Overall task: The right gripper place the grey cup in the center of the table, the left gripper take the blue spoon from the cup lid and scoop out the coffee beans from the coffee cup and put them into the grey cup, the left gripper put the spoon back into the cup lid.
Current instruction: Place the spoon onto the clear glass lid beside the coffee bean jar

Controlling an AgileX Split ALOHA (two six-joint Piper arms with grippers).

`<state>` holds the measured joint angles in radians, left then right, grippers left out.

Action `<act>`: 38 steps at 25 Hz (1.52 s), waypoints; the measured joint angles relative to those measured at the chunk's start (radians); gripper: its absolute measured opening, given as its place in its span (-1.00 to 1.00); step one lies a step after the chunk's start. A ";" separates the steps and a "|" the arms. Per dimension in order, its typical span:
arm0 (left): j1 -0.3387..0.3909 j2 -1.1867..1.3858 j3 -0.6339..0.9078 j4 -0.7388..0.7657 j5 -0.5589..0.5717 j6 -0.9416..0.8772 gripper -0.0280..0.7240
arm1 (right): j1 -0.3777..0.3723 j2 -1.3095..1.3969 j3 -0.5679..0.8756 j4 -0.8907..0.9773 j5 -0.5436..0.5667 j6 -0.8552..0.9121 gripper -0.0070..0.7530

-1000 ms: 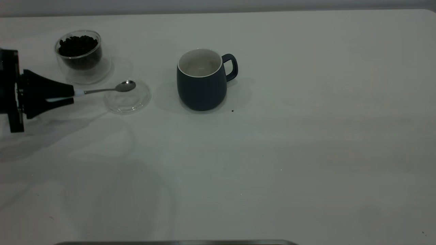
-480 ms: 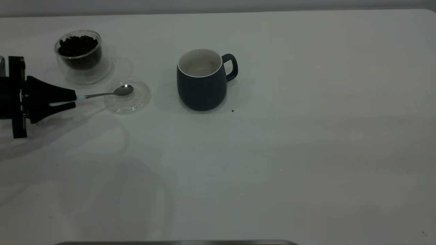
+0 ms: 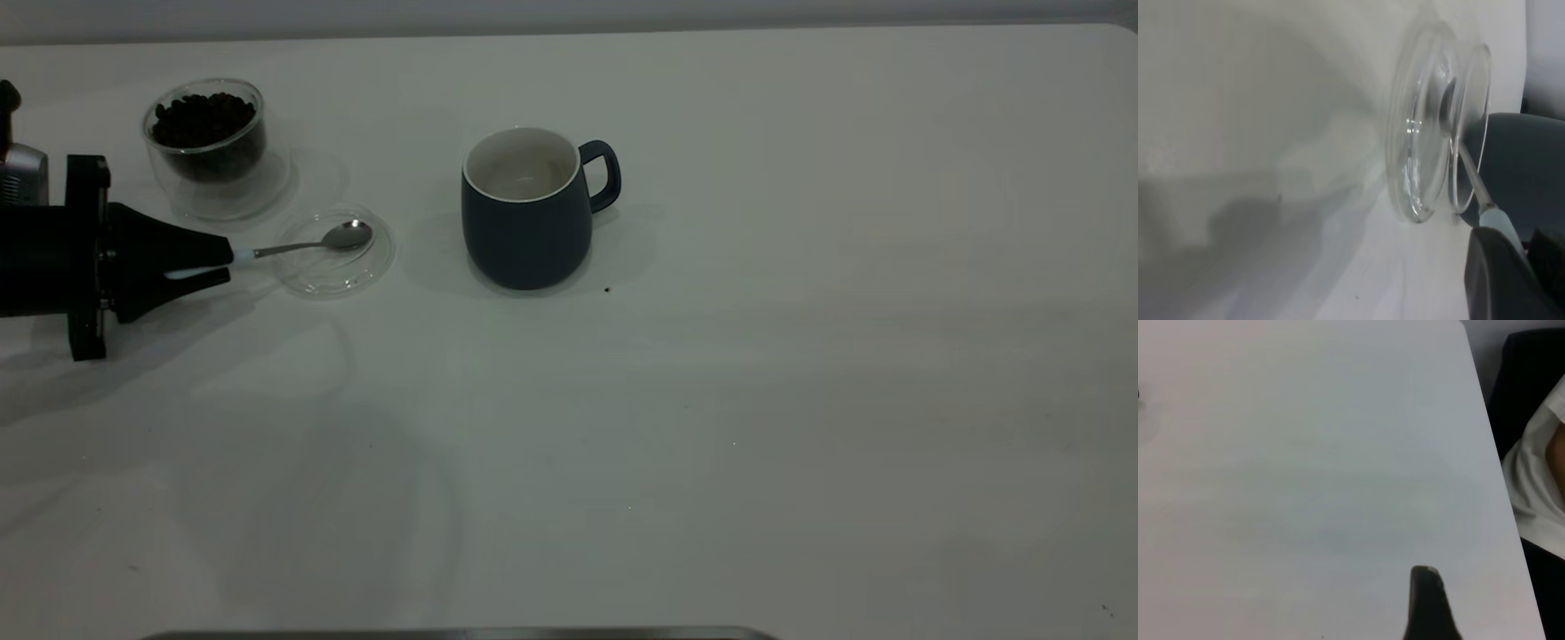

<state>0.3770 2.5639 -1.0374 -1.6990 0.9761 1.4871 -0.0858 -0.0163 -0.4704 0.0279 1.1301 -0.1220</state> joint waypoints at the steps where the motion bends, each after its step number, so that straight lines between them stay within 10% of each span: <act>1: 0.000 0.000 0.000 -0.001 0.000 0.009 -0.59 | 0.000 0.000 0.000 0.000 0.000 0.000 0.23; 9: -0.008 0.000 0.000 -0.032 0.000 0.124 -0.49 | 0.000 0.000 0.000 0.000 0.000 0.000 0.23; 21: 0.001 0.000 -0.023 -0.043 0.000 0.258 0.66 | 0.000 0.000 0.000 0.000 0.000 0.000 0.23; 38: 0.023 -0.485 -0.035 0.429 -0.158 -0.118 0.68 | 0.000 0.000 0.000 0.000 0.000 0.000 0.23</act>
<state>0.3998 2.0786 -1.0722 -1.2704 0.8180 1.3690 -0.0858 -0.0163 -0.4704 0.0279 1.1301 -0.1220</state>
